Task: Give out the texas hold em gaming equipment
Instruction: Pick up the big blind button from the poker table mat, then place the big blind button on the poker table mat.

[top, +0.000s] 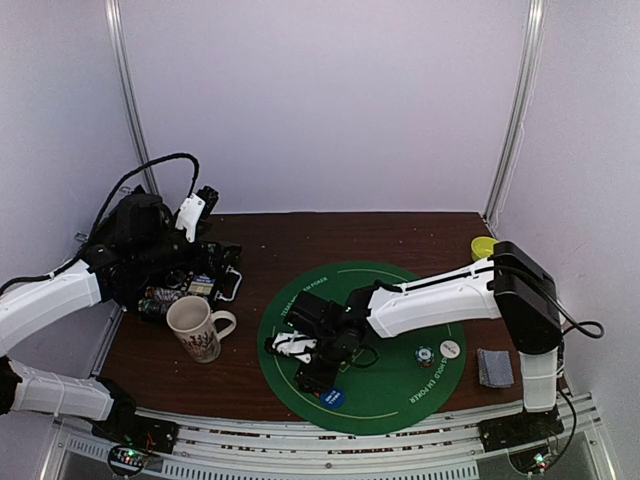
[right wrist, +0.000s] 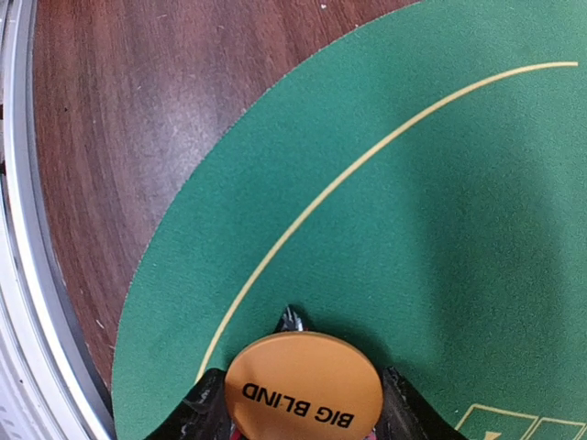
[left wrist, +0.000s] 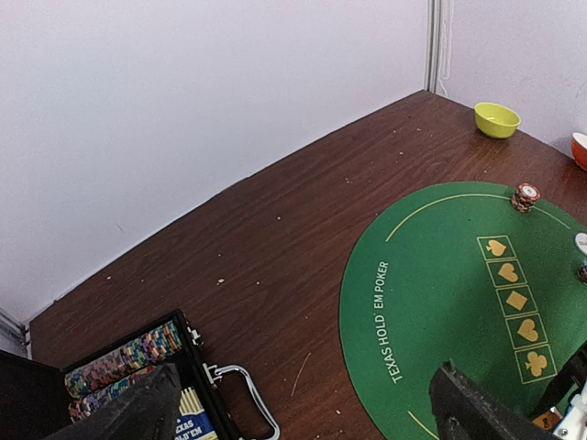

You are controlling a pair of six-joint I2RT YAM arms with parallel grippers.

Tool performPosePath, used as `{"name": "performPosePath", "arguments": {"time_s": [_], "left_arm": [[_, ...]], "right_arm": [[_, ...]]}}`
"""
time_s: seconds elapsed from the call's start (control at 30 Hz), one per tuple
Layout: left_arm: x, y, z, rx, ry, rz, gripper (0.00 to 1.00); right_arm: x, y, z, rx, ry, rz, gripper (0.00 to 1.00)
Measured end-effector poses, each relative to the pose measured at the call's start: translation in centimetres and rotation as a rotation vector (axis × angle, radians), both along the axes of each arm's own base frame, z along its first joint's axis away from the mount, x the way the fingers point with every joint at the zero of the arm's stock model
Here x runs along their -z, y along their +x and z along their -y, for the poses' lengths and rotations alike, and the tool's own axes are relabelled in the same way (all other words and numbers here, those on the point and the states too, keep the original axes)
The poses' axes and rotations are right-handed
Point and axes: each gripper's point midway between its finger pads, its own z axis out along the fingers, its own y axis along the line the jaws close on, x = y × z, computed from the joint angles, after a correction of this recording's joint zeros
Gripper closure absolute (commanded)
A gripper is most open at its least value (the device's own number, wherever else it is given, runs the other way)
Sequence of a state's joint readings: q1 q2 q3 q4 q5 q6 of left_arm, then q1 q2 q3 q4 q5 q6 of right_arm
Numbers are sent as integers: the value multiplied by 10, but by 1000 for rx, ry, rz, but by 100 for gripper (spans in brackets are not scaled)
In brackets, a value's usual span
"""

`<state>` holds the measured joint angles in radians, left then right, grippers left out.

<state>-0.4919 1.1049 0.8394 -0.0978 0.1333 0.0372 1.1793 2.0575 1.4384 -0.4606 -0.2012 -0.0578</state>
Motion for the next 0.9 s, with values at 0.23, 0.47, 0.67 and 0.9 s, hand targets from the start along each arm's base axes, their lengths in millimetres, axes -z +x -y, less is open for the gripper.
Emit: {"name": "performPosePath", "arguments": {"time_s": [0.23,0.47,0.67,0.9], "left_arm": [[0,0,0,1,2,2,2],[0,0,0,1,3,2,2],[0,0,-1,-2,6,4,2],[1,1,-1,-4,10,2,2]], "right_arm": [[-9,1,-8,3,40,-19,57],[-38,60,-8,191,154,-8,60],[-66,174,10,542,215,114,59],[-32,228,37,744,130,185,48]]}}
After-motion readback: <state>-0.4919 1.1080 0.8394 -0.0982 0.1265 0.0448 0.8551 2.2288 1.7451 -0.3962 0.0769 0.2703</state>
